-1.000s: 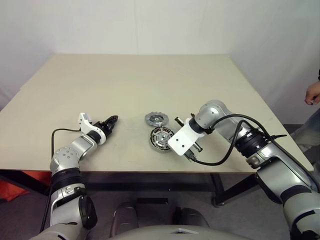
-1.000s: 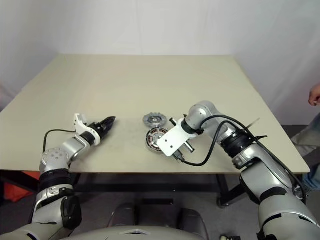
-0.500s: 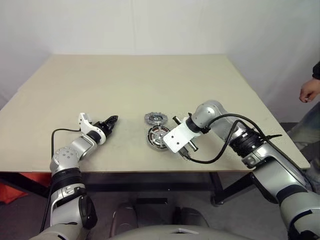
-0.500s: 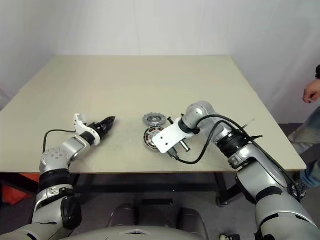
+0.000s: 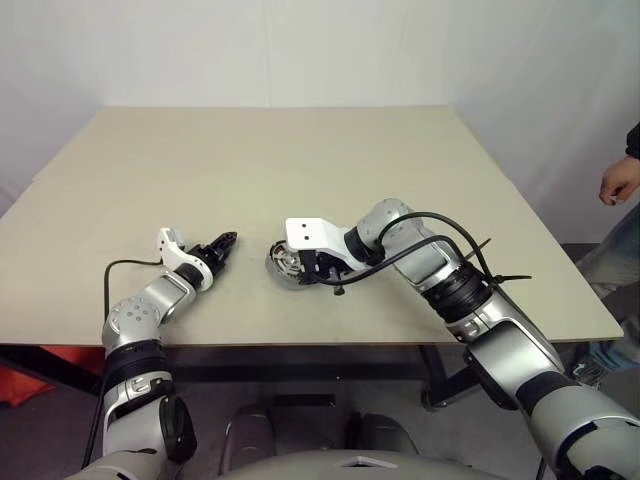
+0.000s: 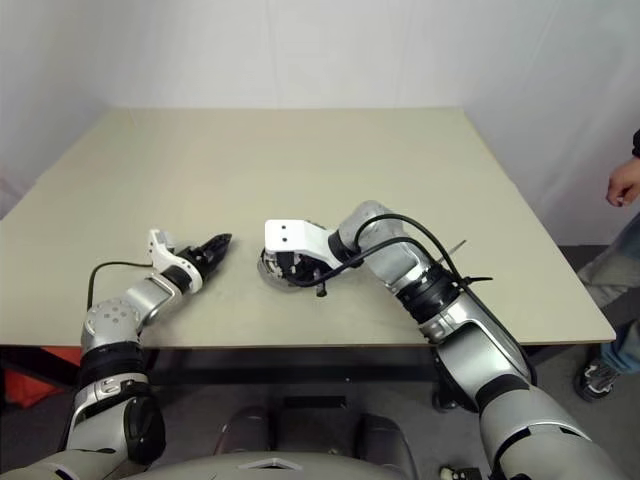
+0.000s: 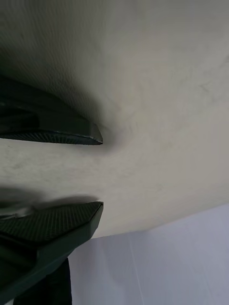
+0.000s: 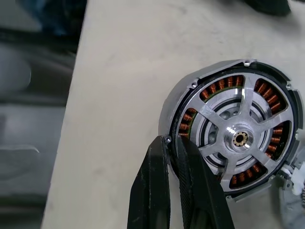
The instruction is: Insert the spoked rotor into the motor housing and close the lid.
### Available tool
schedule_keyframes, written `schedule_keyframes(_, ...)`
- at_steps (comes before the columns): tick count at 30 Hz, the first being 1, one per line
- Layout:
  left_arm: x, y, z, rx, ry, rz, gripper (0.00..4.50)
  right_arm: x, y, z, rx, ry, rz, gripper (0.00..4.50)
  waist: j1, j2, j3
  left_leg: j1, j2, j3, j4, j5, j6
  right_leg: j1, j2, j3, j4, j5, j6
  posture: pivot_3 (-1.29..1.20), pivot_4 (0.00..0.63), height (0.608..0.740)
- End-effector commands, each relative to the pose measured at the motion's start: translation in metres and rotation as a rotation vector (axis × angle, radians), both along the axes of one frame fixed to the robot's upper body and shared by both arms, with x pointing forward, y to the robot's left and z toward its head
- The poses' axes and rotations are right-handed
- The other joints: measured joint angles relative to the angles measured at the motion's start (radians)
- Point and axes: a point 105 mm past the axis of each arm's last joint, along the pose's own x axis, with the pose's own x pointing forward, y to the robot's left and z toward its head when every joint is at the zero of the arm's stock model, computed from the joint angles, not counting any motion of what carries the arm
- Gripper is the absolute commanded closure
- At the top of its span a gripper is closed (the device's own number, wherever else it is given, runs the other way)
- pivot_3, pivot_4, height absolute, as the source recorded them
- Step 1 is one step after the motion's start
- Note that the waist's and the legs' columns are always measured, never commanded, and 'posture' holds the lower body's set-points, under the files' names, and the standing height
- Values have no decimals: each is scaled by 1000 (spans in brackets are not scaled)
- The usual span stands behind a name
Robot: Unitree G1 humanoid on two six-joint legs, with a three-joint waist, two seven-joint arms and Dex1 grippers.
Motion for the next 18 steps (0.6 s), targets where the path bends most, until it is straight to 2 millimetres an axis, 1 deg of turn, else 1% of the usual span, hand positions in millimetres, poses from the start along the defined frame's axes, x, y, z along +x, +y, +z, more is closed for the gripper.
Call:
schedule_keyframes(1, -2, 5, 5, 5, -23, 25, 2475, 13, 4, 23, 66, 24, -155, 4494, 1, 0, 0, 0, 0, 0, 0, 0, 0, 0, 0, 0, 0, 0, 0, 0, 0, 740)
schedule_keyframes(7, -5, 10, 8, 15, -26, 39, 2475, 24, 15, 19, 74, 239, -461, 4494, 1, 0, 0, 2, 0, 0, -4, 2, -4, -1, 0, 1, 0, 0, 0, 0, 0, 740)
schedule_keyframes(12, -10, 13, 6, 19, -22, 54, 2475, 22, 20, 19, 55, 346, -577, 4494, 19, 0, 0, 7, -1, -1, -15, 6, -10, 0, 0, 2, -3, 0, 0, 0, 0, 740)
schedule_keyframes(18, -14, 14, 6, 25, -20, 65, 2475, 28, 23, 17, 38, 426, -749, 4494, 21, 1, 0, 7, -1, -1, -19, 9, -15, -1, 0, 2, -4, -1, 1, 0, 0, 740)
